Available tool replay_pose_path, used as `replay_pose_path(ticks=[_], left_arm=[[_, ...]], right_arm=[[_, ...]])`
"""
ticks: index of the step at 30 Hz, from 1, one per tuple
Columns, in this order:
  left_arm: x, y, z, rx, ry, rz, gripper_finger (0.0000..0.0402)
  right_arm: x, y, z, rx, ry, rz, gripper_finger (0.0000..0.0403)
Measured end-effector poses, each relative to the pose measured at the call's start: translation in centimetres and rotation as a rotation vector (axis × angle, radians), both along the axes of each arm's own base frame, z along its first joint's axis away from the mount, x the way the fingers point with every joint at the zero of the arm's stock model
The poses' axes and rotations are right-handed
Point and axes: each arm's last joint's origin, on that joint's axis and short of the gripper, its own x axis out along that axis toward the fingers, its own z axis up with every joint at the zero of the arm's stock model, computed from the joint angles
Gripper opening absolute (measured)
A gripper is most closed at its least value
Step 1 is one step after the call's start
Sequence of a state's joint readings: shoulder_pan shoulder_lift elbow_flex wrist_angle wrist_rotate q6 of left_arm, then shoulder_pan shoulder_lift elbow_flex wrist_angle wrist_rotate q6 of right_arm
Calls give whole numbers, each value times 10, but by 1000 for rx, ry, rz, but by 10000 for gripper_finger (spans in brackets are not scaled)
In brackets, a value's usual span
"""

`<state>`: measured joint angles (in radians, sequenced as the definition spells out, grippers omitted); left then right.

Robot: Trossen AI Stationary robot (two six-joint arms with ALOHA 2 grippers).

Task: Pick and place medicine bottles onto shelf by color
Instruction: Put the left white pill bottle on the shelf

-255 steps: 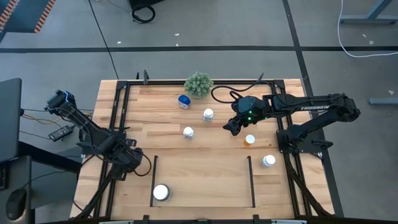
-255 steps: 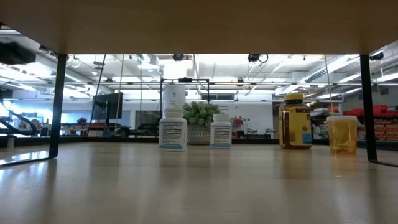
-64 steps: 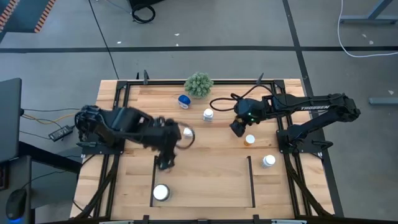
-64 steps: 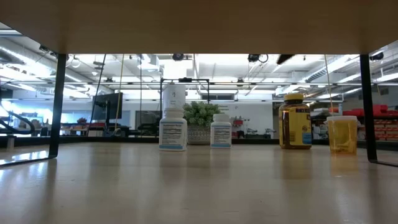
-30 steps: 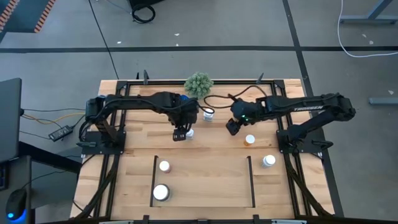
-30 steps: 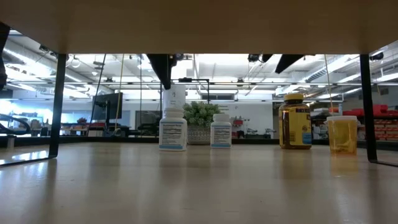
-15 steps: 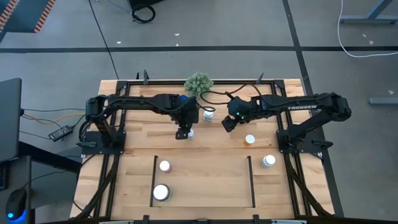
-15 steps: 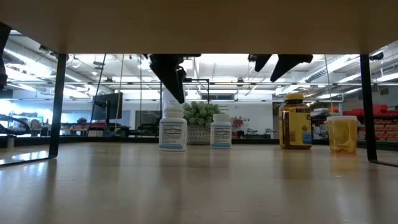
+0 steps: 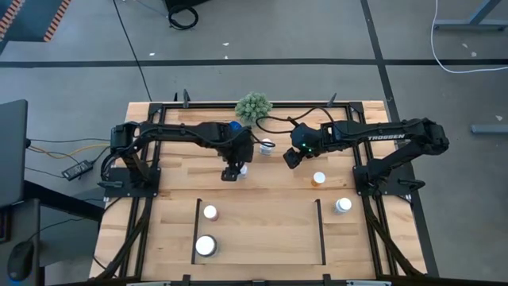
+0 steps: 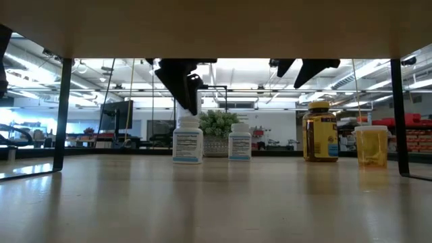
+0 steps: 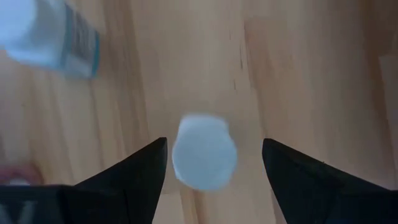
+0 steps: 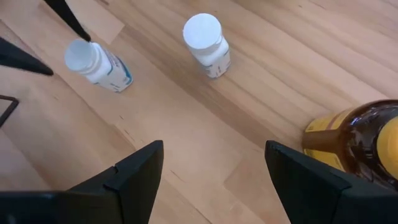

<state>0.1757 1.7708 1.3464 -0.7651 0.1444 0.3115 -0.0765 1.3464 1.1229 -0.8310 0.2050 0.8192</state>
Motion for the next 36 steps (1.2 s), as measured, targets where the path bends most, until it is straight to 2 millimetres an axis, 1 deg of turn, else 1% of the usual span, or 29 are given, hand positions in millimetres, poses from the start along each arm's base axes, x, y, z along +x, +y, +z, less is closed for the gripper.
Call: replay_pose_path(ticks=[3,7,12,16,21,30,36], left_arm=[[2,2,-1,28,-6,12,268],[2,3,-10,26,40,18,259],[4,-5,-12,18,49,-3,246],[5,-9,-13,26,50,-15,243],[7,-8,-18,26,64,-3,243],[6,-5,-17,40,73,9,234],[9,-5,-27,35,98,8,231]], right_arm=[[0,0,0,0,0,0,289],[0,0,0,0,0,0,289],[0,0,0,-3,2,3,289],[0,0,0,-4,4,6,289],[0,0,0,-4,3,6,289],[0,0,0,-3,6,6,289],[0,0,0,-3,6,7,289]])
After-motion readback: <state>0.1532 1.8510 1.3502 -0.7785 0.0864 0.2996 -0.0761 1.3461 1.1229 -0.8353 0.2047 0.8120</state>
